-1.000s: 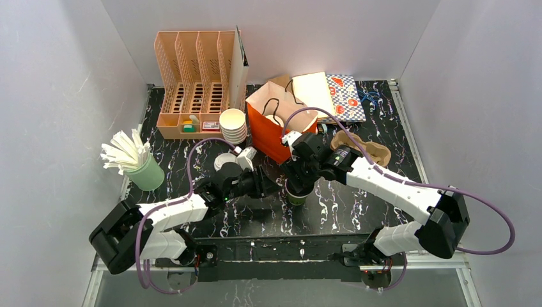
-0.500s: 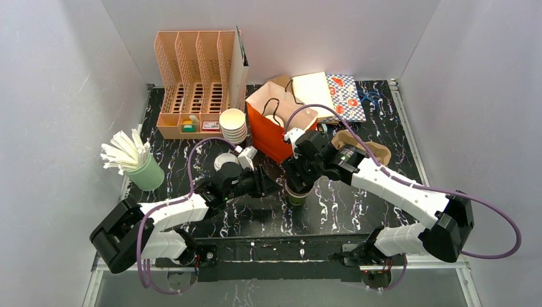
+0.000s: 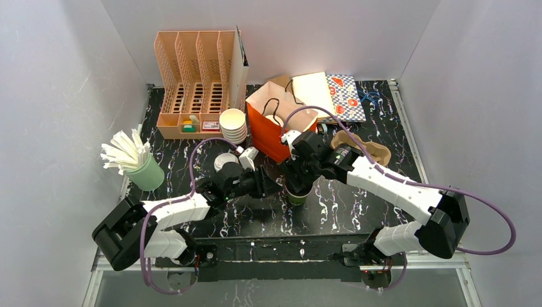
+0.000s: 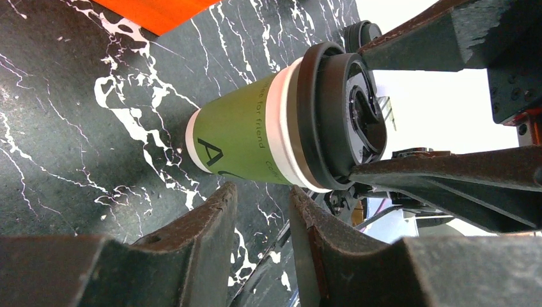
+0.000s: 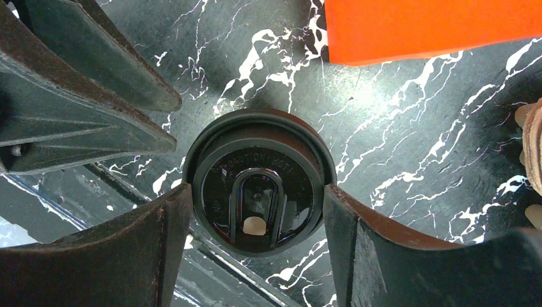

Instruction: Pack the takeout coffee

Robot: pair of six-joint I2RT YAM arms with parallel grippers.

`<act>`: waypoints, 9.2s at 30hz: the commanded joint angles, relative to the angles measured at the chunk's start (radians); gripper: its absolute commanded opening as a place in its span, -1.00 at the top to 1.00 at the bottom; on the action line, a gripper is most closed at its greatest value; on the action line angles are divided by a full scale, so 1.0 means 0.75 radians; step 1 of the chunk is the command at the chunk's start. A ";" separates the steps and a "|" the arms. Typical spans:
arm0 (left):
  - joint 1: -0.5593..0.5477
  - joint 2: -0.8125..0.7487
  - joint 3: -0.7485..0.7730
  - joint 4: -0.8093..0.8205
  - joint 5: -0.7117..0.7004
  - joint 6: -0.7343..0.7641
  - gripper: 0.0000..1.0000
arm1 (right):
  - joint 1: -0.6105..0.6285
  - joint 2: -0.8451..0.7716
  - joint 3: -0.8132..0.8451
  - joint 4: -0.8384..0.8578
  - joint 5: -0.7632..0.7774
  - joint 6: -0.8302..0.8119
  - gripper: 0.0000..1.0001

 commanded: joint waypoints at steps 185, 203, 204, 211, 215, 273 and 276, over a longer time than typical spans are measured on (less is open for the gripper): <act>-0.027 0.186 0.261 -0.391 -0.079 0.020 0.51 | -0.447 -0.291 -0.788 0.401 -0.471 0.637 0.30; -0.027 0.086 0.474 -0.662 -0.147 0.109 0.44 | -0.452 -0.225 -0.278 0.169 -0.387 0.481 0.20; -0.027 0.082 0.486 -0.679 -0.154 0.115 0.43 | -0.451 -0.223 -0.266 0.166 -0.393 0.475 0.17; -0.027 0.011 0.555 -0.818 -0.229 0.202 0.34 | -0.451 -0.251 -0.140 0.133 -0.450 0.416 -0.07; -0.027 -0.010 0.591 -0.891 -0.240 0.280 0.25 | -0.452 -0.255 -0.081 0.097 -0.445 0.389 -0.25; -0.381 0.596 1.291 -1.337 -0.491 0.978 -0.69 | -0.556 -0.585 -0.704 0.543 -0.381 0.813 0.25; -0.381 0.599 1.294 -1.342 -0.487 0.977 -0.65 | -0.557 -0.571 -0.708 0.561 -0.415 0.809 0.27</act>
